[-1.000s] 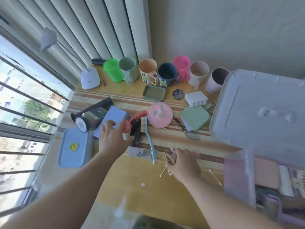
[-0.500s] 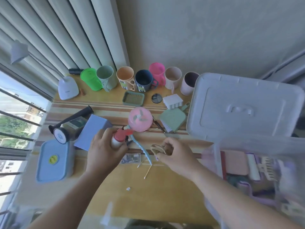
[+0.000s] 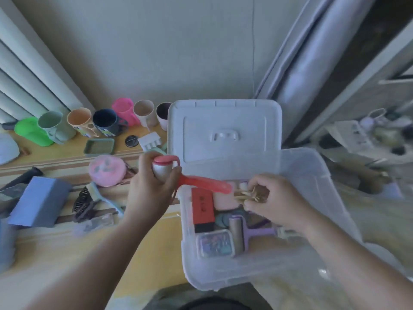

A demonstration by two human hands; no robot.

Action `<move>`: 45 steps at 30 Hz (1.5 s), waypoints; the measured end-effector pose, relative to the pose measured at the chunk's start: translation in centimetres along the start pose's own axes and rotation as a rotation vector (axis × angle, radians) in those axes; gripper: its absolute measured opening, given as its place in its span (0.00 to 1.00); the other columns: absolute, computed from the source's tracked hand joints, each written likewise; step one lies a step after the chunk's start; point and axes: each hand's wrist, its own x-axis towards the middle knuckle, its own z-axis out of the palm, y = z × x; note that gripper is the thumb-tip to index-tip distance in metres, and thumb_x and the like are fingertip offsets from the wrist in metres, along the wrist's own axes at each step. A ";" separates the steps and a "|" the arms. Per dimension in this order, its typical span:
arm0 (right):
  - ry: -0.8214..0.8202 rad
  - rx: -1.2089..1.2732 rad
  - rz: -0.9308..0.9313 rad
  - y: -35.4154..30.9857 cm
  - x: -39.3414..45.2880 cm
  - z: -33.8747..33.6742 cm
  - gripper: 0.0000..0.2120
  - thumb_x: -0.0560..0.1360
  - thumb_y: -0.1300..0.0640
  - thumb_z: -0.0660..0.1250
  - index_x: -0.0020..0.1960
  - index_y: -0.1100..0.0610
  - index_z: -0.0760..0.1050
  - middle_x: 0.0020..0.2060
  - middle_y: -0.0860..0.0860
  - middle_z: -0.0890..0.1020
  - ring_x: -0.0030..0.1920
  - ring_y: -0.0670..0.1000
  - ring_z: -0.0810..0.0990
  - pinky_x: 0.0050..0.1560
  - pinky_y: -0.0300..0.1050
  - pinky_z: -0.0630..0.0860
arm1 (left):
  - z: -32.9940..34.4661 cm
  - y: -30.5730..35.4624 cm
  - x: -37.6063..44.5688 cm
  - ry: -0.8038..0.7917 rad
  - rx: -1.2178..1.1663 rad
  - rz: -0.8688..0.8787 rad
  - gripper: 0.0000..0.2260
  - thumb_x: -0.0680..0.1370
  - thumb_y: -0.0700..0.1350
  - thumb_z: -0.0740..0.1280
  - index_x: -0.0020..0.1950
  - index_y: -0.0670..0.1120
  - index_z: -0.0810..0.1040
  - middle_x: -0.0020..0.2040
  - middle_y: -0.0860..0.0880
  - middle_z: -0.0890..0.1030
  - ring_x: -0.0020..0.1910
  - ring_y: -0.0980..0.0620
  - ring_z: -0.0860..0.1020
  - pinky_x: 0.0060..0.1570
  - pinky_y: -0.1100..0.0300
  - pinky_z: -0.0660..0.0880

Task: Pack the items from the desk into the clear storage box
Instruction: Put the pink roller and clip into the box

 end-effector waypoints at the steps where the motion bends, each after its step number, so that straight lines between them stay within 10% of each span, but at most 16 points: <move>1: -0.050 -0.067 0.046 2.4 -0.8 0.3 0.13 0.65 0.50 0.79 0.42 0.47 0.75 0.40 0.44 0.78 0.42 0.45 0.77 0.46 0.49 0.75 | 1.5 0.5 -0.4 0.002 0.014 -0.009 0.16 0.76 0.56 0.73 0.56 0.63 0.66 0.43 0.56 0.81 0.39 0.49 0.83 0.40 0.44 0.81; 12: -0.768 -0.250 0.006 8.6 -1.6 10.0 0.20 0.70 0.55 0.77 0.60 0.50 0.77 0.54 0.49 0.82 0.50 0.53 0.81 0.51 0.50 0.80 | 8.7 1.9 -5.3 -0.151 0.171 -0.062 0.21 0.77 0.46 0.69 0.62 0.64 0.65 0.50 0.56 0.80 0.40 0.49 0.81 0.44 0.45 0.79; 19: -0.255 0.083 0.206 10.5 -0.7 4.0 0.18 0.71 0.51 0.70 0.60 0.39 0.76 0.51 0.40 0.77 0.51 0.48 0.80 0.54 0.45 0.76 | 9.9 1.1 -7.3 -0.306 0.200 -0.089 0.20 0.76 0.44 0.69 0.60 0.64 0.66 0.45 0.56 0.80 0.39 0.56 0.79 0.39 0.52 0.76; 23: -0.343 0.032 -0.035 7.9 -1.3 1.9 0.28 0.69 0.41 0.69 0.69 0.42 0.74 0.64 0.41 0.76 0.62 0.44 0.74 0.64 0.45 0.73 | 12.4 2.2 -7.8 -0.480 0.156 -0.002 0.20 0.77 0.45 0.69 0.60 0.64 0.65 0.51 0.64 0.79 0.45 0.63 0.79 0.48 0.55 0.76; 28: -0.334 -0.022 -0.080 8.9 -1.6 1.5 0.06 0.79 0.46 0.68 0.55 0.43 0.76 0.47 0.44 0.81 0.48 0.47 0.80 0.50 0.54 0.80 | 14.8 3.8 -8.0 -0.527 -0.089 -0.068 0.18 0.79 0.46 0.70 0.63 0.61 0.67 0.41 0.53 0.81 0.31 0.50 0.79 0.34 0.51 0.78; 34: -0.320 -0.131 0.011 13.3 -1.8 1.6 0.08 0.80 0.56 0.65 0.56 0.43 0.74 0.52 0.43 0.75 0.51 0.49 0.77 0.52 0.47 0.77 | 13.5 -0.6 -7.0 -0.539 0.721 0.491 0.20 0.73 0.64 0.70 0.62 0.59 0.77 0.65 0.50 0.74 0.65 0.45 0.71 0.63 0.46 0.76; 36: -0.308 -0.107 -0.001 13.4 -1.4 1.9 0.10 0.80 0.58 0.65 0.56 0.44 0.72 0.50 0.40 0.75 0.49 0.48 0.76 0.45 0.36 0.72 | 11.7 -1.4 -6.8 -0.492 0.766 0.531 0.15 0.72 0.59 0.73 0.56 0.58 0.81 0.62 0.50 0.77 0.65 0.44 0.73 0.60 0.44 0.77; 41: -0.471 -0.196 -0.115 11.9 0.0 4.1 0.11 0.78 0.53 0.70 0.54 0.43 0.68 0.51 0.47 0.80 0.50 0.54 0.79 0.53 0.54 0.77 | 6.9 -3.6 -7.5 -0.272 0.820 0.476 0.10 0.75 0.53 0.67 0.55 0.55 0.82 0.59 0.49 0.77 0.61 0.43 0.74 0.60 0.44 0.74; 45: -0.499 -0.307 -0.124 12.2 0.8 5.2 0.10 0.77 0.53 0.66 0.50 0.44 0.65 0.48 0.48 0.80 0.50 0.56 0.78 0.56 0.56 0.73 | 4.0 -4.5 -8.5 -0.302 0.638 0.274 0.10 0.78 0.48 0.70 0.58 0.58 0.78 0.46 0.60 0.75 0.38 0.62 0.74 0.36 0.65 0.74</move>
